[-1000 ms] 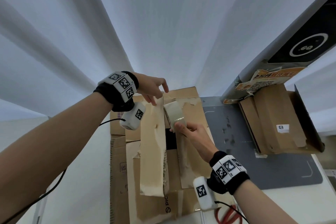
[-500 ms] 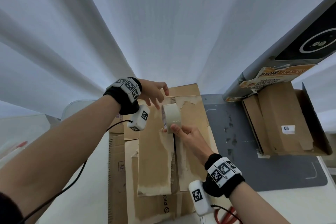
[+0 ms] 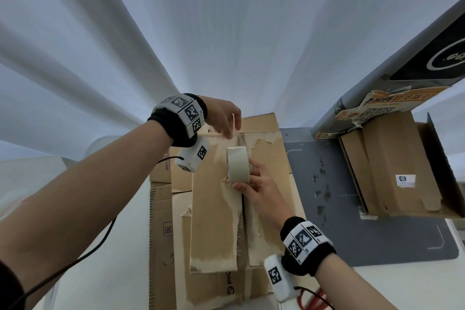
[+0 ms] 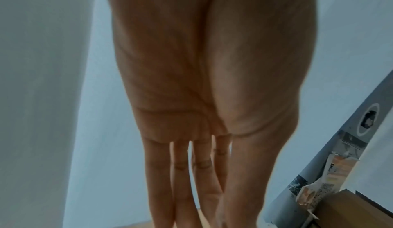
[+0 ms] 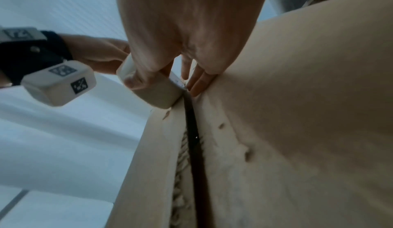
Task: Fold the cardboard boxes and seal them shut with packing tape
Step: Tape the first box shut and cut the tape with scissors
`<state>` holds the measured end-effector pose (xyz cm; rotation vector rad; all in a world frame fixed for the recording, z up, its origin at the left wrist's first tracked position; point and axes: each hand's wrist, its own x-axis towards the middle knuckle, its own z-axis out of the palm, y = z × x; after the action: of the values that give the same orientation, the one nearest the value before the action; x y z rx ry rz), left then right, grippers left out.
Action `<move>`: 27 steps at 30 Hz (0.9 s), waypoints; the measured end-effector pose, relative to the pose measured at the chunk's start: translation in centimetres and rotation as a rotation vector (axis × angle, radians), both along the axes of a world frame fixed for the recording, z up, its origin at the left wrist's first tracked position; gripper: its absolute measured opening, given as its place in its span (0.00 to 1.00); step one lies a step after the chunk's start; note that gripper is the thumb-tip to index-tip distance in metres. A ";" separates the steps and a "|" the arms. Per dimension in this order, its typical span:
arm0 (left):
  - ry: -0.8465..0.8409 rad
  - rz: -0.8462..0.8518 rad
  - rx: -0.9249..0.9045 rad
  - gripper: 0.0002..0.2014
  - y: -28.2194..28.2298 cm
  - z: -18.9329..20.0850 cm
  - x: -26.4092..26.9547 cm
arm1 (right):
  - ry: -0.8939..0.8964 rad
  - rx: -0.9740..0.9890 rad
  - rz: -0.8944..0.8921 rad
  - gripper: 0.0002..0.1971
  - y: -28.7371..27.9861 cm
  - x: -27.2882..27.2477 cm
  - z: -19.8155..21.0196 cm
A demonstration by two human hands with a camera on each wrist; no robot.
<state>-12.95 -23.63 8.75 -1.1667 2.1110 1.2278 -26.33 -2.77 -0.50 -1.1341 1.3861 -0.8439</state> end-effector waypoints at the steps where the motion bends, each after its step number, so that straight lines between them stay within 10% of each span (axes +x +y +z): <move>1: -0.009 -0.030 -0.010 0.13 -0.3 0.1 -0.1 | 0.025 -0.007 0.000 0.14 -0.1 -0.1 0.1; 20: 0.035 -0.085 -0.014 0.02 -3.8 -2.8 -1.9 | 0.108 0.053 -0.006 0.30 -2.4 -1.7 -2.0; 27: 0.171 0.098 0.056 0.05 -3.9 -4.3 -0.7 | 0.118 0.028 0.195 0.14 -3.2 -2.1 -1.8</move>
<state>-13.64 -27.51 4.43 -1.1916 2.1470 1.4686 -28.39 -5.96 -2.30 -1.2909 1.3526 -0.6246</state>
